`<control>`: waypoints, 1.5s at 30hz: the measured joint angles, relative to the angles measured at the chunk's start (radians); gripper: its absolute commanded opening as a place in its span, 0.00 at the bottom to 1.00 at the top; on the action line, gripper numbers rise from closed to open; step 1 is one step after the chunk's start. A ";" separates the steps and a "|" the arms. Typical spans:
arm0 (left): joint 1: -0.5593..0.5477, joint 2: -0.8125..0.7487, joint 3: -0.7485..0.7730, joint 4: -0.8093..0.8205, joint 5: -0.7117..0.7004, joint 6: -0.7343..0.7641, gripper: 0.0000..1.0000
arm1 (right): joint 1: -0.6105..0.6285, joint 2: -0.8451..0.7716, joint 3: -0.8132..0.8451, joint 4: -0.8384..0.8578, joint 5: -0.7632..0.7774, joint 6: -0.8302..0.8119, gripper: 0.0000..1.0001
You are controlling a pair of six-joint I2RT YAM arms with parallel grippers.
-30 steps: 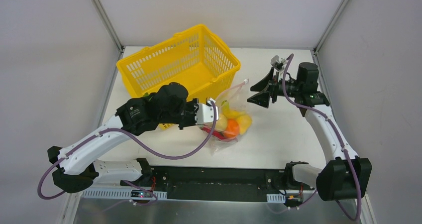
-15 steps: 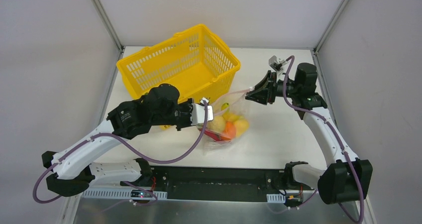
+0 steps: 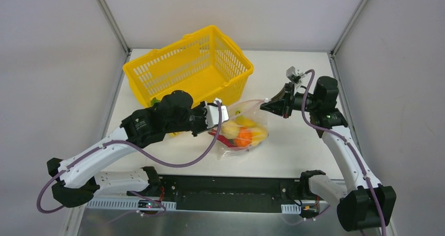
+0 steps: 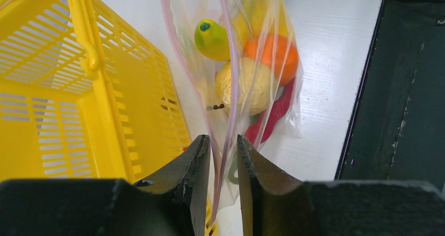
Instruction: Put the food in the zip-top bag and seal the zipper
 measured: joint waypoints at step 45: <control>0.681 0.462 0.496 -0.296 -0.395 -1.009 0.99 | 0.049 -0.291 -0.142 -0.008 0.076 0.073 0.00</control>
